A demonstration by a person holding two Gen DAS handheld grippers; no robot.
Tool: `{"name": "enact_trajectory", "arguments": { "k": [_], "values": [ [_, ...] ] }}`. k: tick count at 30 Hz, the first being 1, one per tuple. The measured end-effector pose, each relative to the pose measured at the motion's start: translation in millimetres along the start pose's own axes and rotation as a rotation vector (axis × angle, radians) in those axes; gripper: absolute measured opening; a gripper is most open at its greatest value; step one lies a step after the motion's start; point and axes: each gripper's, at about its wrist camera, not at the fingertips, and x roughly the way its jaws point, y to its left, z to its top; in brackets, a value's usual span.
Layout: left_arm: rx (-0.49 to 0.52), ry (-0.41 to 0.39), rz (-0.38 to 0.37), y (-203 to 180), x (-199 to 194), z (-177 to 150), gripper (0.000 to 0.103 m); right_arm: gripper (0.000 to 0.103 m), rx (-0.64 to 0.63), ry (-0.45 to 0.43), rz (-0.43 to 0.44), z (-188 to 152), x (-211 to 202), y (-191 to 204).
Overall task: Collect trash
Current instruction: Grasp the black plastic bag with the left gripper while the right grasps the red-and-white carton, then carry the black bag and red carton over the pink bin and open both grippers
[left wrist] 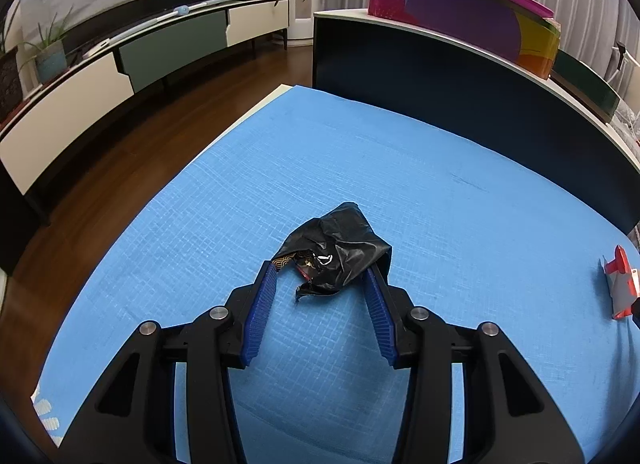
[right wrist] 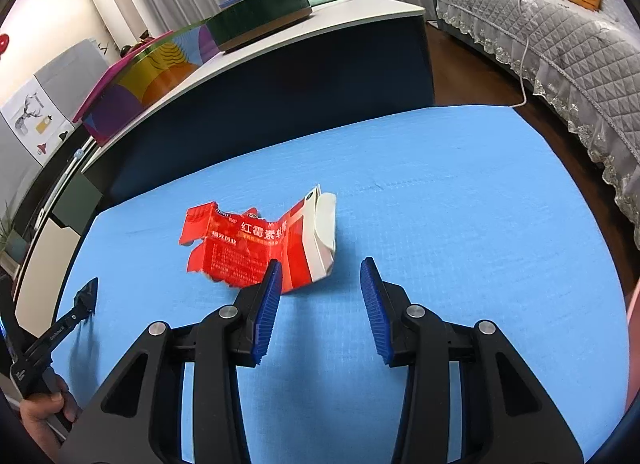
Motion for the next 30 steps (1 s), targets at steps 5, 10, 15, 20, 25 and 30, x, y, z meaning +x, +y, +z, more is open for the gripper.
{"name": "enact_trajectory", "arguments": {
  "k": [5, 10, 15, 20, 25, 30],
  "values": [
    [0.008, -0.008, -0.011, -4, -4, -1, 0.017, 0.011, -0.026, 0.005, 0.008, 5, 2, 3],
    [0.013, -0.044, -0.04, -6, -17, 0, 0.015, 0.006, -0.067, -0.047, 0.012, 7, -18, 8],
    [-0.006, -0.058, -0.092, -5, -31, -2, 0.014, 0.006, -0.091, -0.066, 0.003, 6, -42, 7],
    [-0.001, -0.065, -0.136, -11, -46, -7, 0.006, 0.006, -0.101, -0.085, -0.013, -1, -78, -1],
    [0.015, -0.074, -0.162, -17, -60, -14, 0.006, 0.006, -0.113, -0.112, -0.037, -7, -117, -8],
    [0.055, -0.096, -0.196, -27, -77, -22, 0.006, 0.006, -0.126, -0.159, -0.05, -11, -163, -14]
  ]
}}
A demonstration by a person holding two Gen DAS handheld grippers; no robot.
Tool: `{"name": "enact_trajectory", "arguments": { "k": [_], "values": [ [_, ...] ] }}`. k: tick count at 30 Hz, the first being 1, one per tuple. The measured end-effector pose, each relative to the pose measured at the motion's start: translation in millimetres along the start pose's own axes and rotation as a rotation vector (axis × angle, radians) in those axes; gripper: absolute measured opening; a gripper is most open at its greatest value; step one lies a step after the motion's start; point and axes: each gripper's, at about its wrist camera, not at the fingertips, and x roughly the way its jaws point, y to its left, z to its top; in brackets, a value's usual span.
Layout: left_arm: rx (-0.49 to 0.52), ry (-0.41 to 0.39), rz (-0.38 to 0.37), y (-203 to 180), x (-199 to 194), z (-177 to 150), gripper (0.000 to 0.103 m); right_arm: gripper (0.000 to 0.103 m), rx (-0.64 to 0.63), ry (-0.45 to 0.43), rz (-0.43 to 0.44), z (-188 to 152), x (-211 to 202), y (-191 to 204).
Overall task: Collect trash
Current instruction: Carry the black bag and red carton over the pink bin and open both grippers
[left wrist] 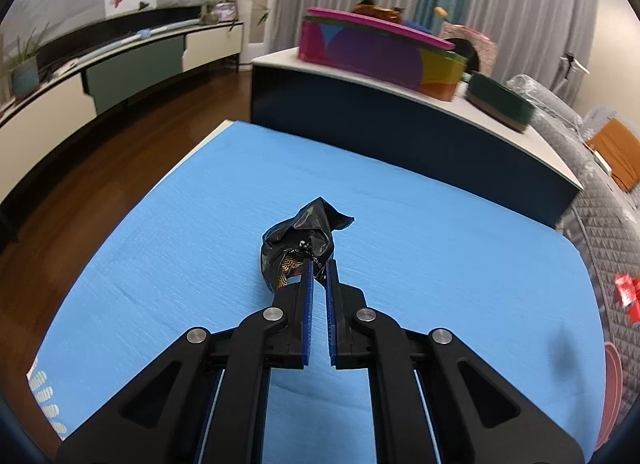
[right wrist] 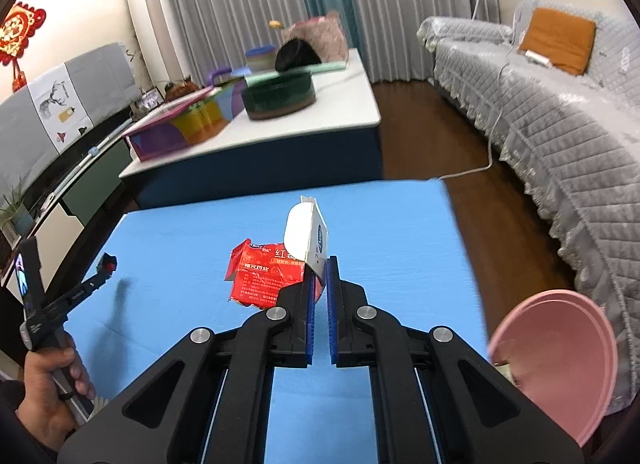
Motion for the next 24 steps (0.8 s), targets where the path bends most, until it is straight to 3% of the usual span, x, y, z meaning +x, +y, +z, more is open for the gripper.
{"name": "enact_trajectory", "arguments": {
  "k": [8, 24],
  "values": [
    [0.072, -0.028, -0.06, -28, -22, -6, 0.006, 0.006, 0.009, -0.054, -0.079, -13, -45, -18],
    [0.216, -0.066, -0.221, -104, -57, -27, 0.006, 0.006, 0.016, -0.096, -0.214, -39, -66, -47]
  ]
}}
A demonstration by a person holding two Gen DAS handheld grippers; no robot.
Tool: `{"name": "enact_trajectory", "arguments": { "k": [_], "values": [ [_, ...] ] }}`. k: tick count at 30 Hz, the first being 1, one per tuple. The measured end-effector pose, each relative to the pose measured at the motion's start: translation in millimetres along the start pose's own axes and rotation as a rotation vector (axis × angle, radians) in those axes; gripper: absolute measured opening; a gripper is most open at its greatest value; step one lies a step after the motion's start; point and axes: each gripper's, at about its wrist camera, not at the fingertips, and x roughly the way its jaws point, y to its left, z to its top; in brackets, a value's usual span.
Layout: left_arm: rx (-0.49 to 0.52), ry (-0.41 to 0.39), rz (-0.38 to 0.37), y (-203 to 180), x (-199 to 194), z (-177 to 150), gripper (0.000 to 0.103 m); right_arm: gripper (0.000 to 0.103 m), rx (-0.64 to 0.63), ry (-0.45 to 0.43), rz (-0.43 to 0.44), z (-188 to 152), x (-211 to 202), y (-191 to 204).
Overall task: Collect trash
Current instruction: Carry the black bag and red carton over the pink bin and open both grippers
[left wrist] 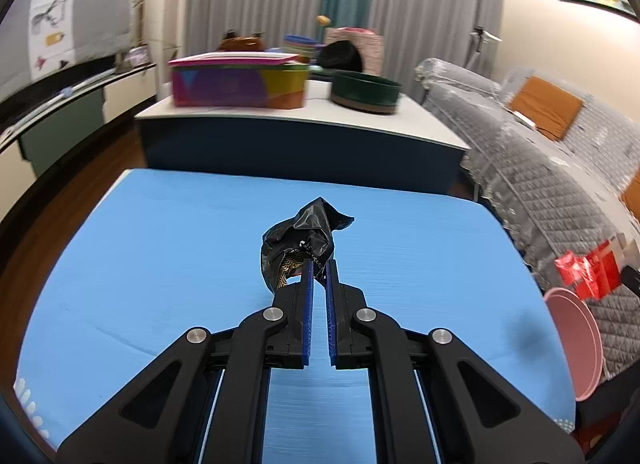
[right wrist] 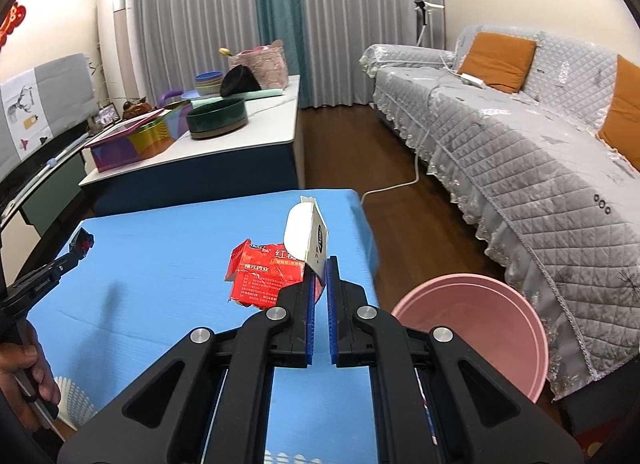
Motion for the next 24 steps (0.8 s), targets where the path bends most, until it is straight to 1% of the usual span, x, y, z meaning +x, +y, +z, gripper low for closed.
{"name": "enact_trajectory", "arguments": {
  "k": [7, 24],
  "values": [
    [0.06, -0.002, -0.069, -42, -1, -3, 0.006, 0.006, 0.032, -0.006, -0.041, -2, -8, -25],
    [0.153, 0.009, -0.189, -125, 3, -14, 0.006, 0.006, 0.101, -0.009, -0.126, -10, -21, -84]
  ]
}}
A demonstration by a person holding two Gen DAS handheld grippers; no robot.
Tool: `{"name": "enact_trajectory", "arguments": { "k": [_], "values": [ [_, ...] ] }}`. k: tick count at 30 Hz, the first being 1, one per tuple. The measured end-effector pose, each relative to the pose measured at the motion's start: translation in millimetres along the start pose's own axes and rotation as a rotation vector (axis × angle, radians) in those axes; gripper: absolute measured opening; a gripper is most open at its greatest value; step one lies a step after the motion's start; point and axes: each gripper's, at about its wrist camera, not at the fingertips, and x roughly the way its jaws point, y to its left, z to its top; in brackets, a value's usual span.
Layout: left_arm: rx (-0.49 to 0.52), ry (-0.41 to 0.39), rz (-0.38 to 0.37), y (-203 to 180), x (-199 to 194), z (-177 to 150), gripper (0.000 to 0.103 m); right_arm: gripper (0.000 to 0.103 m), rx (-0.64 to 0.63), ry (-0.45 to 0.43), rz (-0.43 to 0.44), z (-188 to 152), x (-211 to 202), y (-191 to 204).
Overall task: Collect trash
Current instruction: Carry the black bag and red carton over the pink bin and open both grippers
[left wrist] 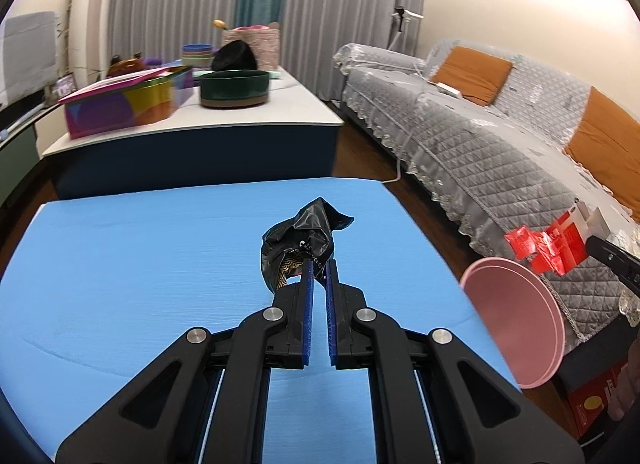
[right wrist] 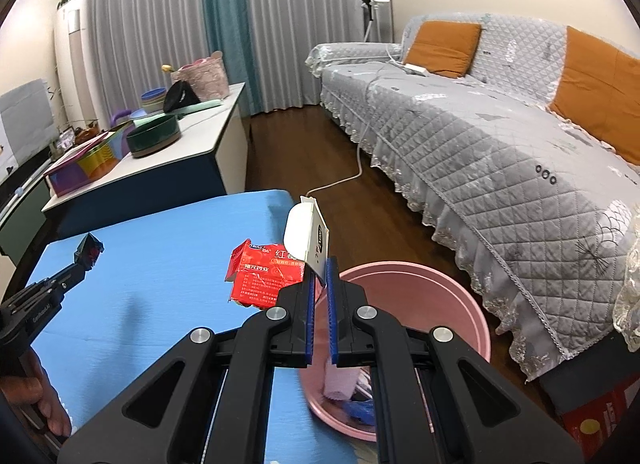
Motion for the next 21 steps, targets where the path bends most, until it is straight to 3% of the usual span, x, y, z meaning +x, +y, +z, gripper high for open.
{"name": "enact_trajectory", "arguments": {
  "k": [21],
  "values": [
    [0.099, -0.001, -0.131, -83, 16, -4, 0.006, 0.006, 0.054, 0.009, -0.101, -7, 2, -66]
  ]
}}
